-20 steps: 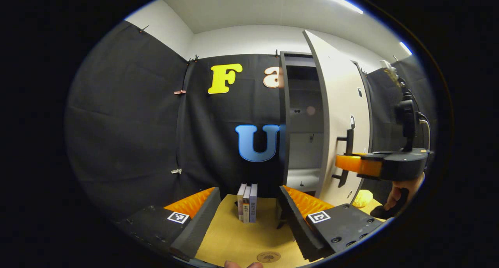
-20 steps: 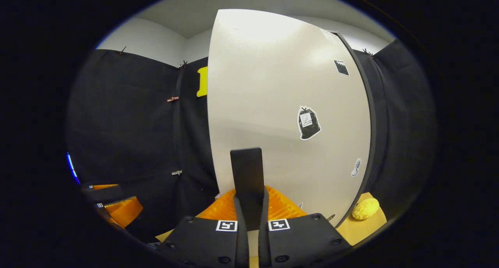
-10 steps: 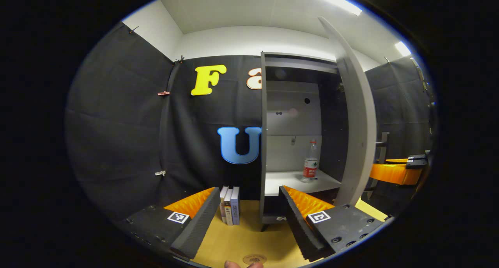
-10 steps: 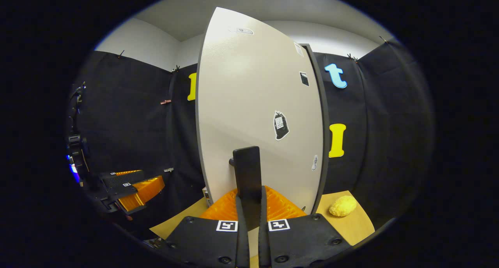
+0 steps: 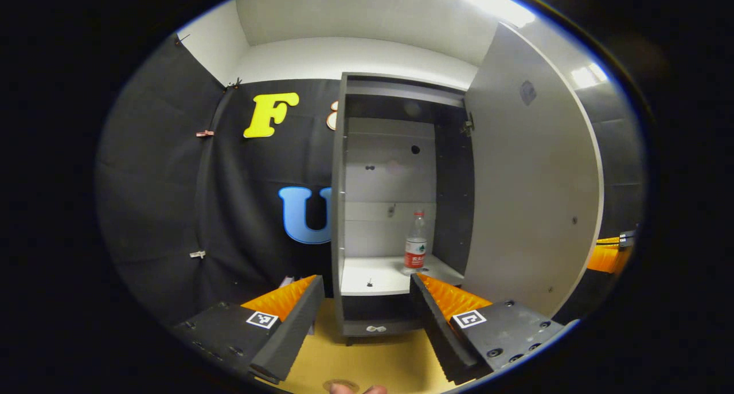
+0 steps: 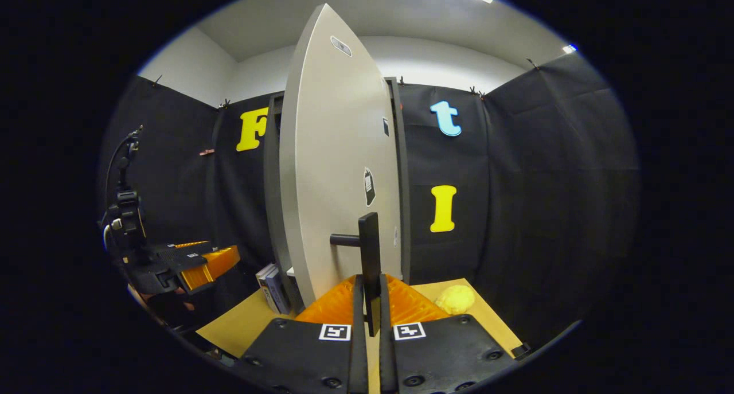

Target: Open the cabinet door with the right hand, grasp the bottle in the cabinet with the left hand and place it on the coaster, then close the cabinet door with the right hand.

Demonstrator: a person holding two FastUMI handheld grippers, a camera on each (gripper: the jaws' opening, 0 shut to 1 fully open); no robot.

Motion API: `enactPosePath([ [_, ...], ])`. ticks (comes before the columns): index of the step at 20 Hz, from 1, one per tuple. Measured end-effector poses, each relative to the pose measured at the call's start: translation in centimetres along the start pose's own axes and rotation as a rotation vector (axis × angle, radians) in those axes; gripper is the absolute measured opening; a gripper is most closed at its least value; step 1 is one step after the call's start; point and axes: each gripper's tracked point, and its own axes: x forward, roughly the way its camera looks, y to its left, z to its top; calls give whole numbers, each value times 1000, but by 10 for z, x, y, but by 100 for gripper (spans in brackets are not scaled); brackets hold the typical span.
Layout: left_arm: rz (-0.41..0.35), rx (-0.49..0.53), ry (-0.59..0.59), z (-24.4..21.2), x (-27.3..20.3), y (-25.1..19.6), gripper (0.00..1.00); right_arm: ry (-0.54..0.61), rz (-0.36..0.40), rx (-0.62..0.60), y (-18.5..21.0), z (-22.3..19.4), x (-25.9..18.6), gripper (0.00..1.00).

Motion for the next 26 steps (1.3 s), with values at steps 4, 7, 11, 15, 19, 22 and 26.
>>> enactPosePath([
  [4, -46, 9, -10, 4, 18, -27, 94, -4, -56, -18, -27, 1, -1, 12],
  [7, -80, 9, -9, 5, 36, -48, 94, -6, -76, -10, -43, 2, -8, 12],
  [11, -110, 5, -15, 9, 63, -73, 94, -20, -108, -31, -71, -2, -22, 12],
  [15, -124, 24, -17, 8, 101, -93, 95, -35, -111, 8, -101, -3, -47, 6],
  [19, -139, 27, -10, 0, 150, -118, 95, -28, -122, -18, -105, -10, -48, 16],
  [22, -141, 43, 4, -14, 191, -129, 92, 16, -163, -33, -124, -26, -50, 58],
  [26, -110, 68, 6, -31, 246, -135, 95, -23, -255, -27, -163, -21, -57, 96],
])
